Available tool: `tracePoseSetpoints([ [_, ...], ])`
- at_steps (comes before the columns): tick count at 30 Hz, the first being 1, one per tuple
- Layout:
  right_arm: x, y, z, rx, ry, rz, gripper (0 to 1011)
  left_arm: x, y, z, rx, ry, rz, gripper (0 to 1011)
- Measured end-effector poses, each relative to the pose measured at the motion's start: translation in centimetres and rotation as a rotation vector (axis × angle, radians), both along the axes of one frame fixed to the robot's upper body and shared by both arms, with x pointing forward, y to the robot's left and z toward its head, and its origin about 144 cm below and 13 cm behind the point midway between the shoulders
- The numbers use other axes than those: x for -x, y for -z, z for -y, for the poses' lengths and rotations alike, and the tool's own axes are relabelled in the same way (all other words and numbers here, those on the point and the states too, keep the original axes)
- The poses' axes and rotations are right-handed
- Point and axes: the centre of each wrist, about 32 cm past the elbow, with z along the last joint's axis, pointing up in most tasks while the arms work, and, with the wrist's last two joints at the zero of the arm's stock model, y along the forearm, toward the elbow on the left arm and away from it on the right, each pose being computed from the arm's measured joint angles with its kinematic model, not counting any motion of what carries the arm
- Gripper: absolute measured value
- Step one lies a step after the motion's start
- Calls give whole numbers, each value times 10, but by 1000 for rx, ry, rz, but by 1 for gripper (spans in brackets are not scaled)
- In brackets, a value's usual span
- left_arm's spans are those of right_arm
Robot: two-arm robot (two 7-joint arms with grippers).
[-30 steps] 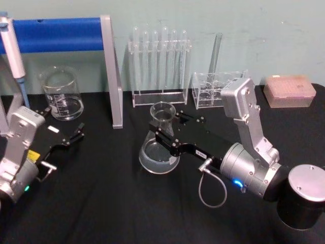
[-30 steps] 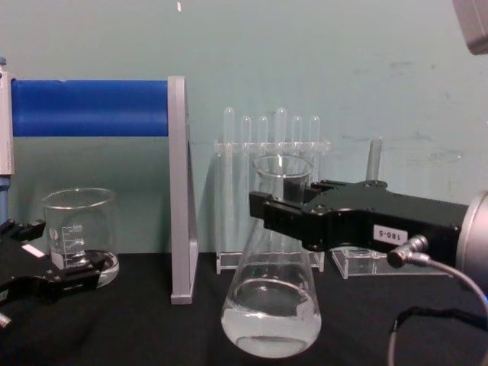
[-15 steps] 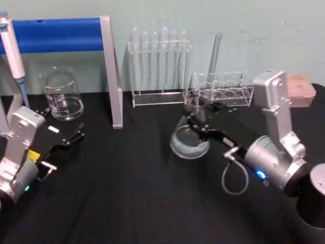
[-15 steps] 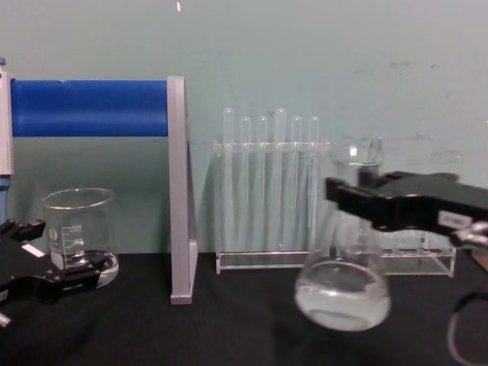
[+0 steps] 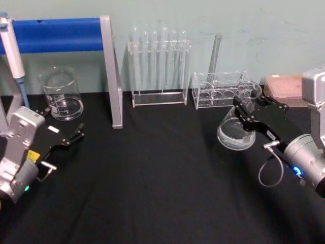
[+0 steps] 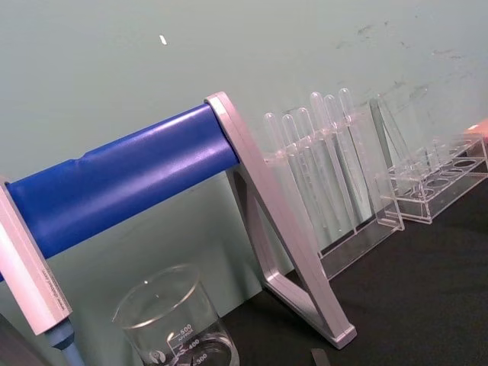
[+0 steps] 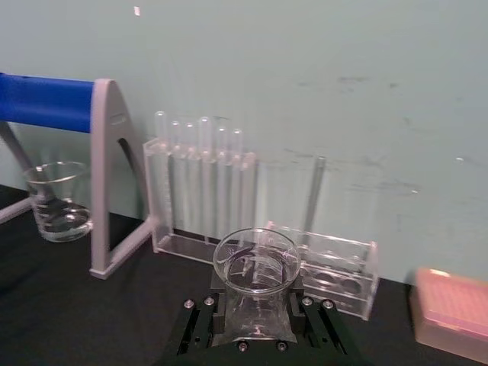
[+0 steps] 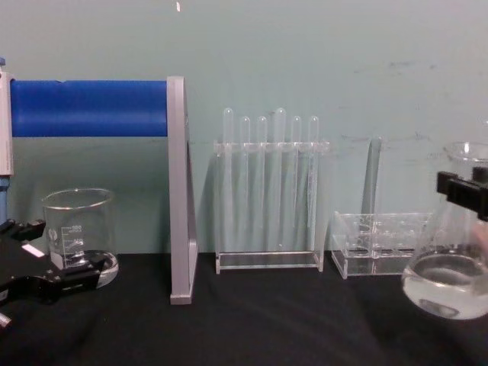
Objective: Grasp the erlenmeyer flask with one hand, shake it three times, then place it back.
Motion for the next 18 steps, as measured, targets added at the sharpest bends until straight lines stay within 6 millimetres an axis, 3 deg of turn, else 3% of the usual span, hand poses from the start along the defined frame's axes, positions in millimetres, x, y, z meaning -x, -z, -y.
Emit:
tracePoseSetpoints([
  [9,0,0,1,0,-7,-4,448,0,0,0,0,0,0,1001],
  [18,-7,2,-23,2,-191,-15,449,0,0,0,0,0,0,1001],
])
